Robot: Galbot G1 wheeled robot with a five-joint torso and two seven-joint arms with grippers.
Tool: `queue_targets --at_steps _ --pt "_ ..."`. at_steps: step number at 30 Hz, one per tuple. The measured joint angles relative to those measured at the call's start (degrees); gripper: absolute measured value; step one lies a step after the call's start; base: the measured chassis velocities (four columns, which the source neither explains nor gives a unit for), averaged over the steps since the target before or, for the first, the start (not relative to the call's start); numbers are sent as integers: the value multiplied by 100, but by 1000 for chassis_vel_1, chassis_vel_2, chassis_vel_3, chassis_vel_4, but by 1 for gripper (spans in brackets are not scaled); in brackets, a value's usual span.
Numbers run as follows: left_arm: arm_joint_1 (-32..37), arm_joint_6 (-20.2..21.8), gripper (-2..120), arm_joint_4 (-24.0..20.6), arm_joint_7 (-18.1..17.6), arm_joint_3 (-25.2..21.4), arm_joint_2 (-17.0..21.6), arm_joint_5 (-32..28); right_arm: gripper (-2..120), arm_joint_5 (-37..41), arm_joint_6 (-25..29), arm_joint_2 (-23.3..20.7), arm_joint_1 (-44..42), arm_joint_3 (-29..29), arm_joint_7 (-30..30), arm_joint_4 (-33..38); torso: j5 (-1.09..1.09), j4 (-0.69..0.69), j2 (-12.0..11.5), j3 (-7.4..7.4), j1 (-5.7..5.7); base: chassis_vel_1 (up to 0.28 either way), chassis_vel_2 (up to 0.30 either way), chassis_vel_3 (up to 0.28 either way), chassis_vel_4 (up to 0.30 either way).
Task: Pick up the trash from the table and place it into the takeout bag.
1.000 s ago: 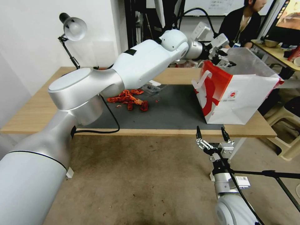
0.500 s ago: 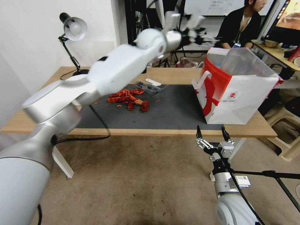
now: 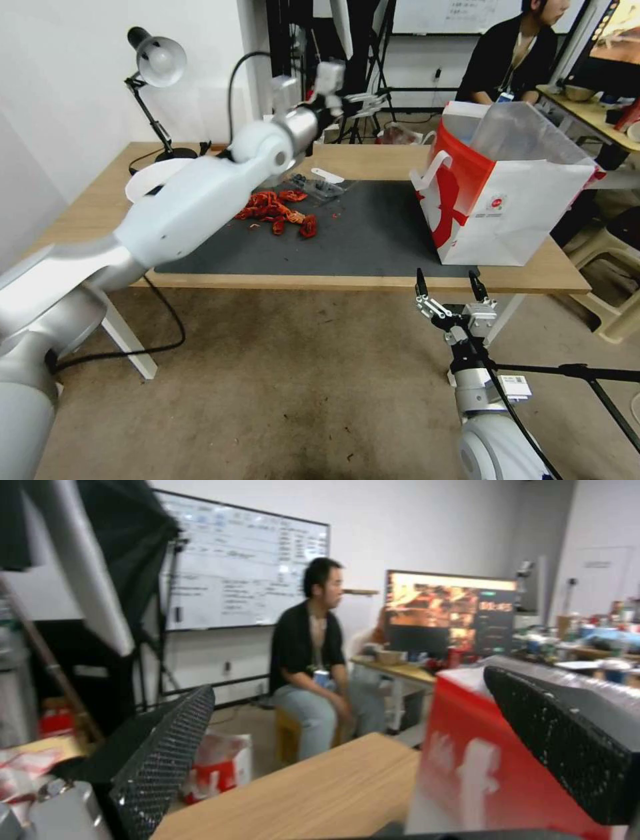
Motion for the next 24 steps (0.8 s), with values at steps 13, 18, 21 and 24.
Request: queue_targets --at_steps 13,18,21,24 --pt "1778 -137 100 -1111 -106 -1537 1053 970 100 -57 -5 11 51 -45 -4 -70 0 -1 0 0 0 0 0 0 0" --pt "3071 -210 100 -1679 -84 -2318 1328 1502 100 -89 -6 9 92 -98 -8 -112 -4 1 0 1 0 0 0 0 0" --pt "3631 -287 100 -1912 -86 -2693 1402 1673 100 -101 -6 5 94 -116 -9 -119 4 0 1 0 -1 0 0 0 0" --pt "4066 -378 100 -2042 -88 -3005 1429 1835 100 -118 -5 -3 89 -119 -9 -121 -3 0 0 0 0 0 0 0 0"
